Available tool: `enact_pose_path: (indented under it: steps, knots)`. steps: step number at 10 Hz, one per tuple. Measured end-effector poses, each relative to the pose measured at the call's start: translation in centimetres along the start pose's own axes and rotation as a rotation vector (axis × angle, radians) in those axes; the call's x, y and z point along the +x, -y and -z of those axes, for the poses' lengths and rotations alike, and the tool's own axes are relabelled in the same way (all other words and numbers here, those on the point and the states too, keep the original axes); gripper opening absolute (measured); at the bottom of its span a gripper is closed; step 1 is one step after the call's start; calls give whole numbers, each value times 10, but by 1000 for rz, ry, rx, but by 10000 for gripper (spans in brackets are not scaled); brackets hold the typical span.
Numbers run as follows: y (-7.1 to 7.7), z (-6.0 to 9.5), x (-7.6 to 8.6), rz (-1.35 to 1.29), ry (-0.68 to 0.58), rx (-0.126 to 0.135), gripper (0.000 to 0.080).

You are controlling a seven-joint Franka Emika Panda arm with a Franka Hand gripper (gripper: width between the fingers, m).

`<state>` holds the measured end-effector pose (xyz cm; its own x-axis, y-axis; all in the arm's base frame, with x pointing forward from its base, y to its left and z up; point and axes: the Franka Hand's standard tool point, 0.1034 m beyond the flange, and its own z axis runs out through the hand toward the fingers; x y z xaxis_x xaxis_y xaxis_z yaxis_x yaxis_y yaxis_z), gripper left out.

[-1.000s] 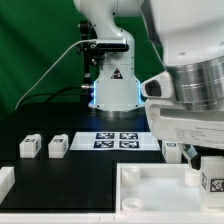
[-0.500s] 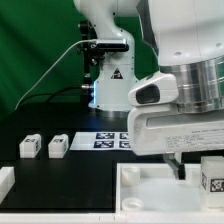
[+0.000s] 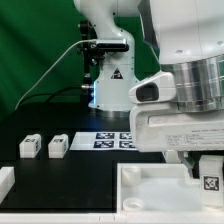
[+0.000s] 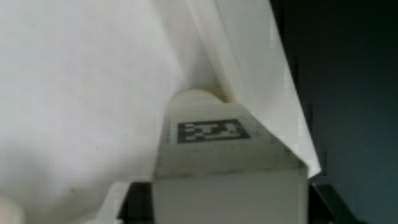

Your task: Assemble one leg

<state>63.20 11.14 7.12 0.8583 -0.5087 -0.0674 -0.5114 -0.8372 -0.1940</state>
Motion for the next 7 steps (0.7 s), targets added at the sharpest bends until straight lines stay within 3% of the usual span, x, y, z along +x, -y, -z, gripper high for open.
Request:
enact_pose_path:
  steps: [1,3,4,5,7]
  knots:
    - [0,0,0,-66,1,2,295]
    - [0,2,1,-443,2,14,295]
    - [-2,0,1,-645,-10,28,295]
    - [-4,-2,0,-839,-7,62,295]
    - [-2,-3,-1,-1067,9,76,295]
